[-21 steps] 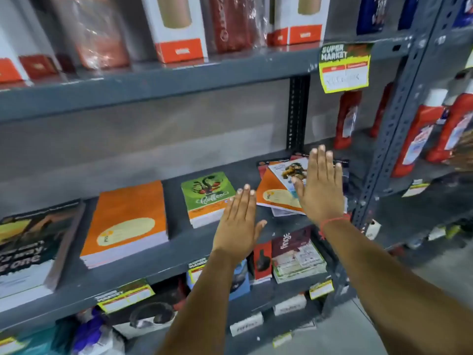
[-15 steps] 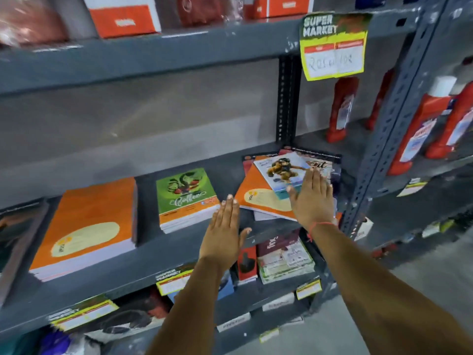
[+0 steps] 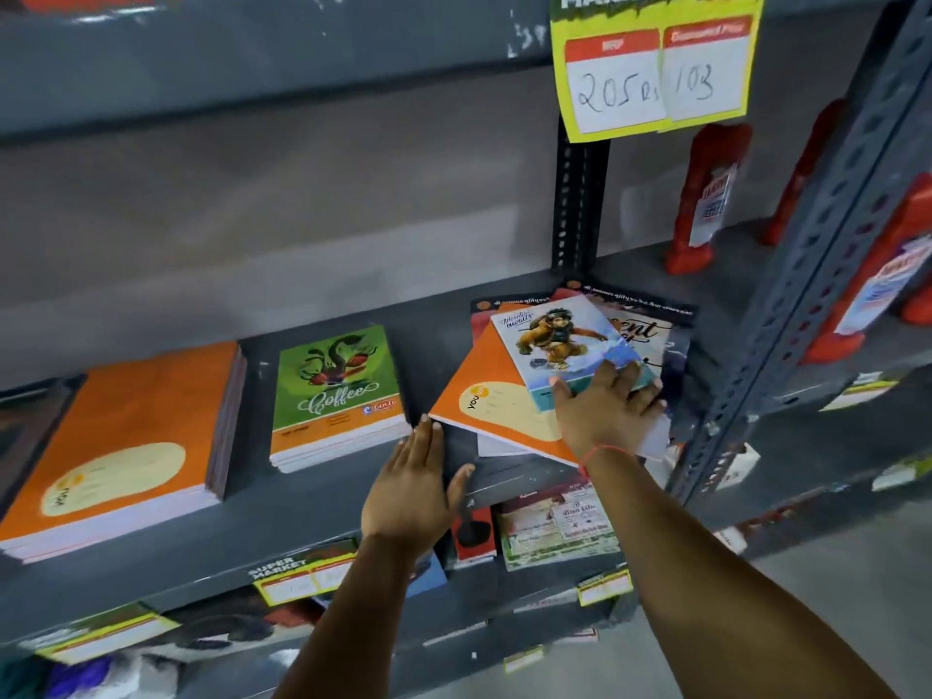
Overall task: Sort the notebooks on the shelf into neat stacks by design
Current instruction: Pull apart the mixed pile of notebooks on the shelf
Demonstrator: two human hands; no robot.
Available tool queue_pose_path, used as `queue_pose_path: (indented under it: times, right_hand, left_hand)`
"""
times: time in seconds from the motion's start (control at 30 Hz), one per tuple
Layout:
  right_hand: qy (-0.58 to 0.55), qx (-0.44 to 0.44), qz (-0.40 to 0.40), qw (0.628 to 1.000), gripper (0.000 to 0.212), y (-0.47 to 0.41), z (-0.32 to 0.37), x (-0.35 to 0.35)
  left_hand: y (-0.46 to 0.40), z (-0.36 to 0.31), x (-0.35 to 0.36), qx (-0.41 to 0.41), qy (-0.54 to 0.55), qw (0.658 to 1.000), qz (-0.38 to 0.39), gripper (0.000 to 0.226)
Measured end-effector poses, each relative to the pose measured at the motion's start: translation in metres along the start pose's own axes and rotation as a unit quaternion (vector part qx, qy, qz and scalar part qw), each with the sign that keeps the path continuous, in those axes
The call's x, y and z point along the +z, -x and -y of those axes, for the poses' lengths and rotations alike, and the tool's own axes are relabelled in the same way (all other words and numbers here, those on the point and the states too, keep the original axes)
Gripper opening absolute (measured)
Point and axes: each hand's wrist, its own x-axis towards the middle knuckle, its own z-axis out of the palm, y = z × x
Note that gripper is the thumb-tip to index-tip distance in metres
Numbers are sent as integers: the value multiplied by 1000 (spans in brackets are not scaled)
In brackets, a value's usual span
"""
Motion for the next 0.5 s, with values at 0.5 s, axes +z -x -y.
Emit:
queue_pose_path:
  times: [0.5]
  right_hand:
    - [-72,147,149,975,100,-50,-9,-47]
  left_hand:
    - [3,-1,-1,20,-11,999,-34,65]
